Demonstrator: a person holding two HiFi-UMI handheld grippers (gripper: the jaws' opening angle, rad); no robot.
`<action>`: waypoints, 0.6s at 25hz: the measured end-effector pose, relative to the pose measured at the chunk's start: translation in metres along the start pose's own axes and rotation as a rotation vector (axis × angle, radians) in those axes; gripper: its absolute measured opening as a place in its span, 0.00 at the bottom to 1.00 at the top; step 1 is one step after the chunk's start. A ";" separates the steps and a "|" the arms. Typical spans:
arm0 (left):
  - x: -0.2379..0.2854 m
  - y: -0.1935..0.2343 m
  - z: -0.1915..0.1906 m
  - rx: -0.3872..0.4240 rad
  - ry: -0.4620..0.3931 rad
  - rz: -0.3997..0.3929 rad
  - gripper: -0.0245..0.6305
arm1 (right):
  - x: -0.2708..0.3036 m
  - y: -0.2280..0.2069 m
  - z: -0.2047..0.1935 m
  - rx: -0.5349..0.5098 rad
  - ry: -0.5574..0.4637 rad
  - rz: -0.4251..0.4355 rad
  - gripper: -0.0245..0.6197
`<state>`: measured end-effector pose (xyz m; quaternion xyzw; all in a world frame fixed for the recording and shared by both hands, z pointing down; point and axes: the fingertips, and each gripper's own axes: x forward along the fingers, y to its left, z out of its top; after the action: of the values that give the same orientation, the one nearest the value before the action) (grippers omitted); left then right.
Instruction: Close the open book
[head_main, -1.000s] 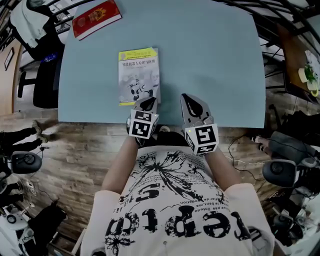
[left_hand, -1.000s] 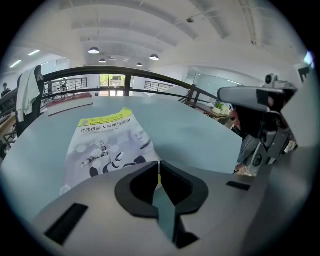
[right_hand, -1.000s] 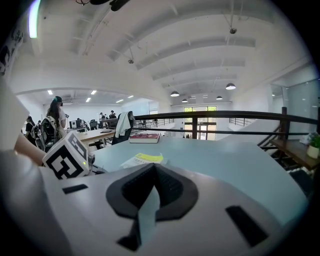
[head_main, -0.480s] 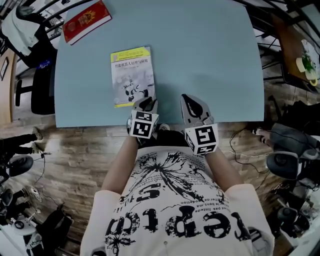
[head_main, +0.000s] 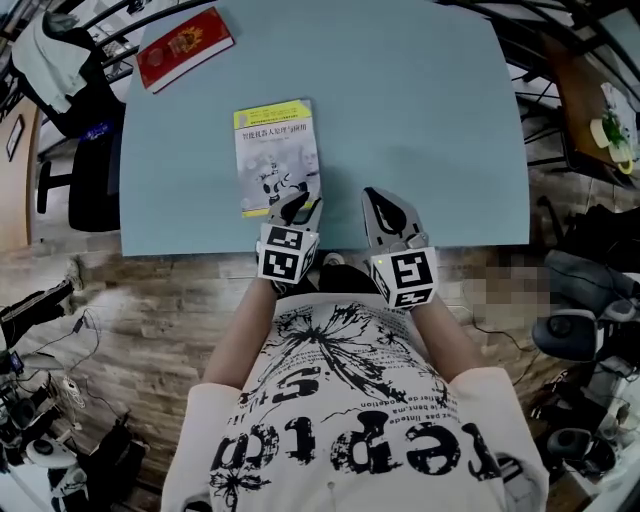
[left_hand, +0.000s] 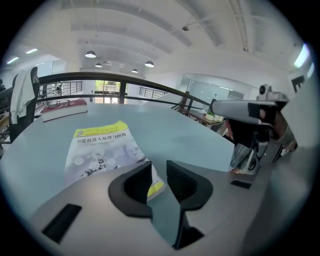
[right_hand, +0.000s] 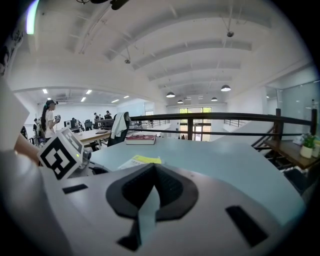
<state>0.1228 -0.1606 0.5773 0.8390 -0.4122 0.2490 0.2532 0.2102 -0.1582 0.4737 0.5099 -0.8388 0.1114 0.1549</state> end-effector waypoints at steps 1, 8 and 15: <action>-0.006 0.003 0.007 -0.007 -0.024 -0.001 0.17 | 0.001 0.003 0.004 -0.002 -0.004 0.001 0.05; -0.058 0.036 0.058 0.007 -0.178 0.033 0.07 | 0.013 0.029 0.036 -0.005 -0.046 0.022 0.05; -0.125 0.069 0.111 0.053 -0.359 0.091 0.07 | 0.028 0.056 0.075 -0.031 -0.119 0.036 0.05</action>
<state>0.0222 -0.1963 0.4310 0.8568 -0.4817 0.1172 0.1418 0.1378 -0.1817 0.4125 0.4979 -0.8572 0.0707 0.1106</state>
